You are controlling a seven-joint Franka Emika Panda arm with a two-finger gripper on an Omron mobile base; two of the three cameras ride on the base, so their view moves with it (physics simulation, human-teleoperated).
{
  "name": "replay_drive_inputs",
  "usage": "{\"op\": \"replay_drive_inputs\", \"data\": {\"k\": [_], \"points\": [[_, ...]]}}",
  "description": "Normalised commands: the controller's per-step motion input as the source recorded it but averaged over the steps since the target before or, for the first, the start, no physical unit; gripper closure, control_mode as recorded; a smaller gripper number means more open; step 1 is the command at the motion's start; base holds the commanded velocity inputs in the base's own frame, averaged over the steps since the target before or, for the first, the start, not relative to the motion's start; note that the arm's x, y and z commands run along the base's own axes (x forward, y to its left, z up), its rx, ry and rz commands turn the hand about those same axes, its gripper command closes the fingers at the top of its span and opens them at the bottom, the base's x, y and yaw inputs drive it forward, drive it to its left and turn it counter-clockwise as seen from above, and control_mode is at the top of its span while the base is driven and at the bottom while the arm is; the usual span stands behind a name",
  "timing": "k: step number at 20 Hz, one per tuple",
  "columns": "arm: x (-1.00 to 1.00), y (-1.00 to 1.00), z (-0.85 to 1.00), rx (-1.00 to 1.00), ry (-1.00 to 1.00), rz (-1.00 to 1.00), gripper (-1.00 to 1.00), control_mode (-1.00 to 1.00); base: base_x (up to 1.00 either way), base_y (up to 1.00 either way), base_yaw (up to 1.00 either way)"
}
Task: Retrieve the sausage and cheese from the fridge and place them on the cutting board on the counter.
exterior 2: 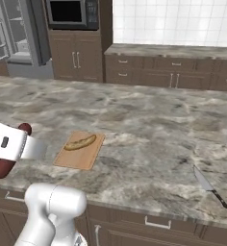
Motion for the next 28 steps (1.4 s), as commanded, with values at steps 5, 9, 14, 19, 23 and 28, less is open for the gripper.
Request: {"op": "replay_drive_inputs", "data": {"k": [5,9,14,19,23,28], "points": [[0.2,0.01,-0.1,0.0,0.08,0.03,1.0,-1.0,0.8,0.0,0.09],[1.0,0.01,-0.52,0.0,0.51,0.31,1.0,-1.0,0.0,0.0,0.0],[1.0,0.0,-0.56,-0.02,0.51,0.36,1.0,-1.0,0.0,0.0,0.0],[1.0,0.29,-0.55,-0.15,0.25,0.22,1.0,-1.0,0.0,0.0,0.0],[1.0,0.13,-0.38,-0.19,0.0,0.0,1.0,-1.0,0.0,0.0,0.0],[1.0,0.0,-0.5,-0.08,0.0,0.0,1.0,-1.0,0.0,0.0,0.0]]}}
